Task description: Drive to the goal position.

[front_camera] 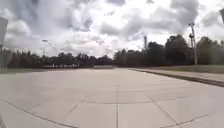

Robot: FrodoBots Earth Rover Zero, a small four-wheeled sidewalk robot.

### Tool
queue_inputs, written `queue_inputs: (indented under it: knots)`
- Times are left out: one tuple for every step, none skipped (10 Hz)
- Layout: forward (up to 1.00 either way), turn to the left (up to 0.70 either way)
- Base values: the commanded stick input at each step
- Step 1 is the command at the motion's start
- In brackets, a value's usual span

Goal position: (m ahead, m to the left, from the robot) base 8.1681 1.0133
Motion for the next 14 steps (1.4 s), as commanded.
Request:
queue_inputs:
  knots:
    - [1.0,0.0]
    - [1.0,0.0]
    - [1.0,0.0]
    - [1.0,0.0]
    - [1.0,0.0]
    - [1.0,0.0]
    - [1.0,0.0]
    - [1.0,0.0]
    - [1.0,0.0]
    - [1.0,0.0]
    - [1.0,0.0]
    - [1.0,0.0]
    - [1.0,0.0]
    - [1.0,0.0]
